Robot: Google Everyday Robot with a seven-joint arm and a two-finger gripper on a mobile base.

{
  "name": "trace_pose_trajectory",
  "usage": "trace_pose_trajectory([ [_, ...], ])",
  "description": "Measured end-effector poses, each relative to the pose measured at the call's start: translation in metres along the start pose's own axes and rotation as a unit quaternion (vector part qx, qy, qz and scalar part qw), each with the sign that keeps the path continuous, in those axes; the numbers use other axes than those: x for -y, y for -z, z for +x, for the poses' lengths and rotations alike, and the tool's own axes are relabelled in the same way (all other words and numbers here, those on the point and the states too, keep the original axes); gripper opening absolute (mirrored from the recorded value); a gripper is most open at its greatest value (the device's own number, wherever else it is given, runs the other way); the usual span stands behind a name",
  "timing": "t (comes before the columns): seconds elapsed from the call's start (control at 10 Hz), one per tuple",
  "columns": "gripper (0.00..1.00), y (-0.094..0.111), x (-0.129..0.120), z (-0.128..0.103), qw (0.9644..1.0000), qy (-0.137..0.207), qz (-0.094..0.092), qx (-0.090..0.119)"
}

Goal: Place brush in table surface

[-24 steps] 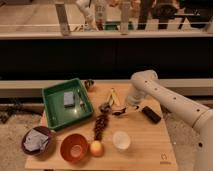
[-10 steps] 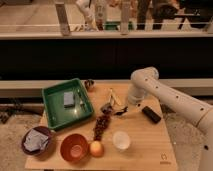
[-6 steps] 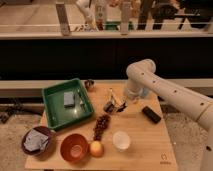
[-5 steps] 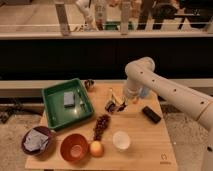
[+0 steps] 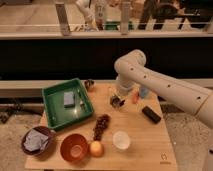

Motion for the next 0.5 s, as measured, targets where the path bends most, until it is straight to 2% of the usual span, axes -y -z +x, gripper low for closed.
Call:
trace_pose_trajectory([
  [0.3, 0.00, 0.019, 0.008, -0.006, 0.9993, 0.016, 0.005, -0.033],
  [0.5, 0.00, 0.028, 0.010, -0.004, 0.9988, 0.018, 0.006, -0.046],
])
